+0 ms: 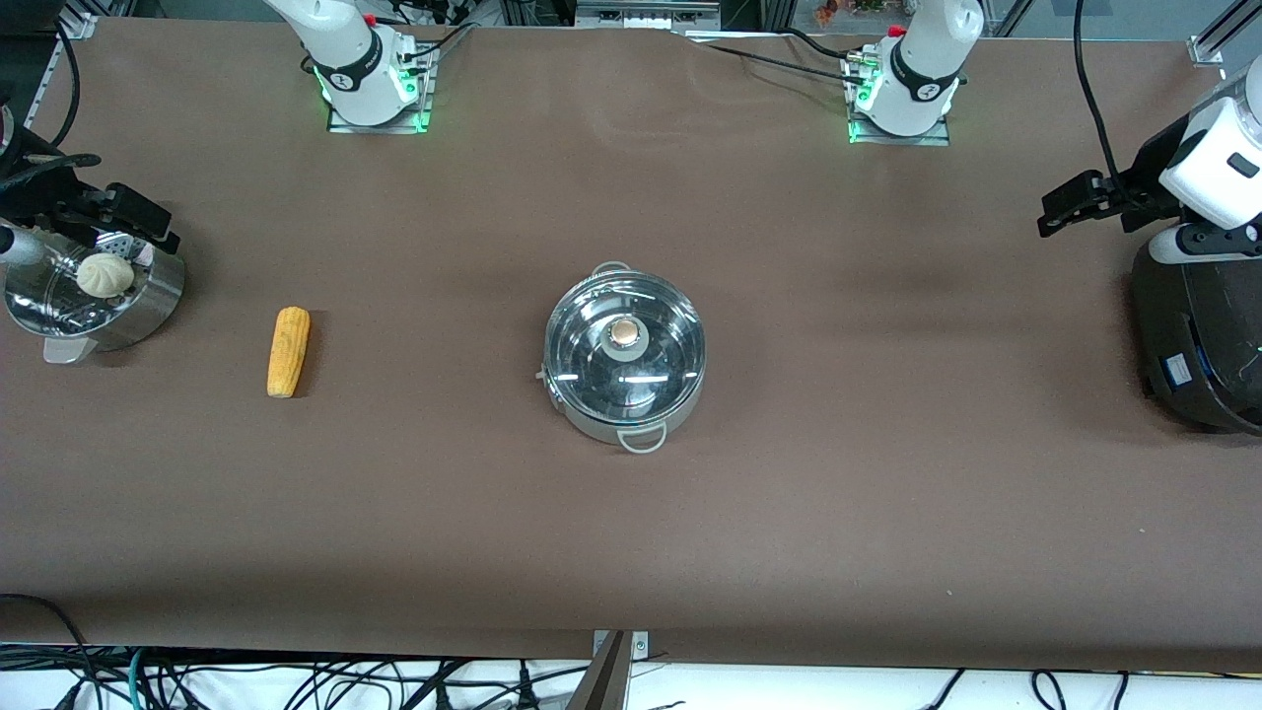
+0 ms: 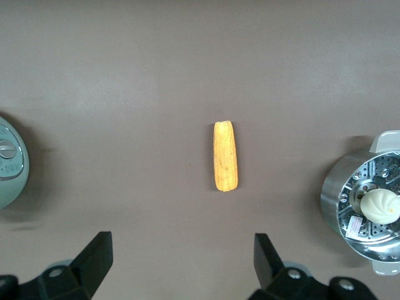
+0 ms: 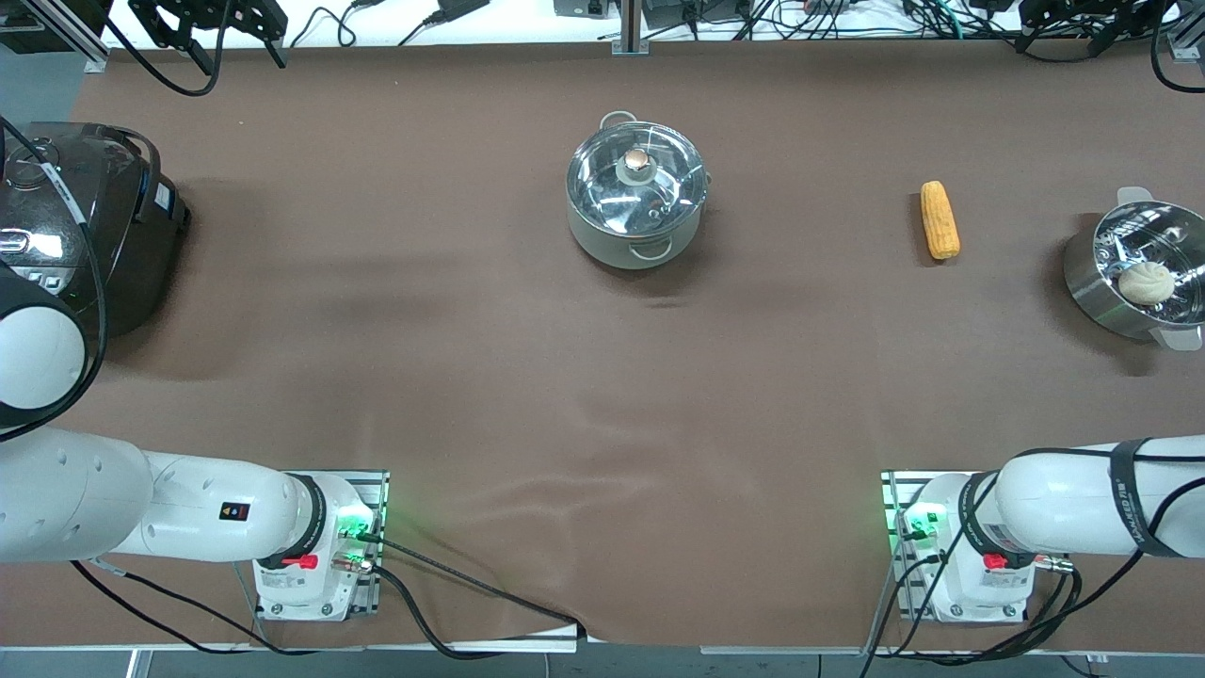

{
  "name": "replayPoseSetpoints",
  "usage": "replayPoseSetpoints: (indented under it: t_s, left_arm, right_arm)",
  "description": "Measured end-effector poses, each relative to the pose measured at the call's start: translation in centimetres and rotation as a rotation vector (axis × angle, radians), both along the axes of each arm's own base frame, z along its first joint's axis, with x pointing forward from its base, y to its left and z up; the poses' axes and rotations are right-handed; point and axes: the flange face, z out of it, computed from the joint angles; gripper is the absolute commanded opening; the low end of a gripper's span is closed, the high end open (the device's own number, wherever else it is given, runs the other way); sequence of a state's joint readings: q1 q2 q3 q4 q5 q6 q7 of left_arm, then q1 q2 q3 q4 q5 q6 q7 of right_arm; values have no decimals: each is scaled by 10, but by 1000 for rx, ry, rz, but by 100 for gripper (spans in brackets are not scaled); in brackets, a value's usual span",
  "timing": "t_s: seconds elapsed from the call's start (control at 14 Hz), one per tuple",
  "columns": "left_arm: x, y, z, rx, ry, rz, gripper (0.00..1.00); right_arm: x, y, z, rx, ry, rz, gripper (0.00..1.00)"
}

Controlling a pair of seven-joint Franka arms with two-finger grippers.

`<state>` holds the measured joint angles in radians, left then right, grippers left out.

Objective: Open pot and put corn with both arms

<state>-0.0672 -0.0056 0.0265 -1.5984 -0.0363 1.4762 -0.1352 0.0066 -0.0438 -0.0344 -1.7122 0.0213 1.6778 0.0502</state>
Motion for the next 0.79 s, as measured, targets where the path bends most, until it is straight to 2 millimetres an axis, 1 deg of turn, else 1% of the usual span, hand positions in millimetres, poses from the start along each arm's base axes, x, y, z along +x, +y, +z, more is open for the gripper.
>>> replayPoseSetpoints:
  t_s: [0.79]
  left_arm:
    - [2, -2, 1, -1, -15, -3, 100]
  right_arm:
    - [0, 0, 0, 0, 0, 1, 100]
